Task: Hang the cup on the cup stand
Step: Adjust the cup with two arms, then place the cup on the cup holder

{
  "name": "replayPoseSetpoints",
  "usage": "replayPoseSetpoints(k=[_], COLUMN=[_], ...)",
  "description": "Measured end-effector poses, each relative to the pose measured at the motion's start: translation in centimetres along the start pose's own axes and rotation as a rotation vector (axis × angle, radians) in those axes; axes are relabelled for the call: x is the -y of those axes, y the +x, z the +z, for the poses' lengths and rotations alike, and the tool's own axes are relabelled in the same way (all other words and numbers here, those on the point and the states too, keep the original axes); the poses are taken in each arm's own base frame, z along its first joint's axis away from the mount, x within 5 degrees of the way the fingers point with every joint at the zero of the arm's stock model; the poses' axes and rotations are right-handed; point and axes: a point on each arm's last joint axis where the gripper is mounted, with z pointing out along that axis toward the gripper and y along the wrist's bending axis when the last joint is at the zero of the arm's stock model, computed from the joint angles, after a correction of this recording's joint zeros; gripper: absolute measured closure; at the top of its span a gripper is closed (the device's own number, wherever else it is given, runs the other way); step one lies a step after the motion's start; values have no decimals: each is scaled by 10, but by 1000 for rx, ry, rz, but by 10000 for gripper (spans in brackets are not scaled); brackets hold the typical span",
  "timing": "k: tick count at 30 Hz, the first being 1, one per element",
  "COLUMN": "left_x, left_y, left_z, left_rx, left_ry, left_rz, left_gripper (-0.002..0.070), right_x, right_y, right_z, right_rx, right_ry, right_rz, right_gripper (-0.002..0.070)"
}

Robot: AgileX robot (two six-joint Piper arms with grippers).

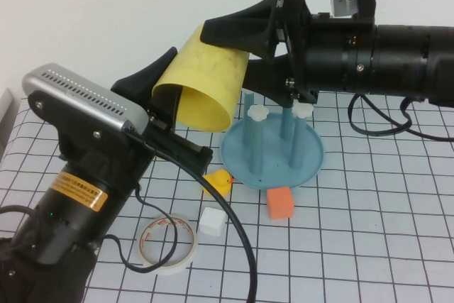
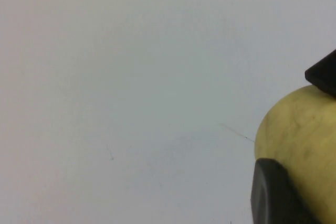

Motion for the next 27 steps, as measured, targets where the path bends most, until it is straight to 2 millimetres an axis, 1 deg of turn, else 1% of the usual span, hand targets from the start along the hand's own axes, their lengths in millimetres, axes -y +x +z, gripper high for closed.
replayPoseSetpoints(k=[2, 6, 8, 9, 12, 16, 19, 22, 23, 25, 27], left_x=[0, 2, 3, 3, 2, -1, -5, -9, -11, -16, -19], left_y=[1, 2, 3, 2, 0, -9, -17, -26, -28, -30, -29], left_z=[0, 0, -1, -3, -11, -28, -46, -66, -73, -87, -100], left_rx=[-6, -27, -38, -39, -39, -17, 9, 33, 27, -13, -98], left_ry=[5, 17, 23, 24, 29, 25, 20, 7, -2, -25, -46], left_rz=[0, -1, -3, -5, -6, -13, -16, -55, -74, -136, -203], left_gripper=[556, 386, 323, 300, 271, 260, 259, 266, 281, 345, 456], right_x=[-1, -1, -2, -2, -4, -10, -12, -11, -11, -9, -7], right_y=[1, 2, 3, 2, -5, -17, -26, -34, -36, -39, -42], right_z=[0, 1, 1, 1, -2, -8, -13, -16, -17, -17, -18], right_rx=[-5, -12, -15, -14, 6, 43, 73, 111, 126, 148, 161], right_ry=[-4, -8, -11, -13, -17, -23, -18, 14, 34, 75, 116], right_rz=[-1, -33, -49, -64, -127, -225, -323, -454, -512, -647, -787], right_gripper=[96, 97, 97, 97, 98, 98, 99, 99, 99, 99, 99])
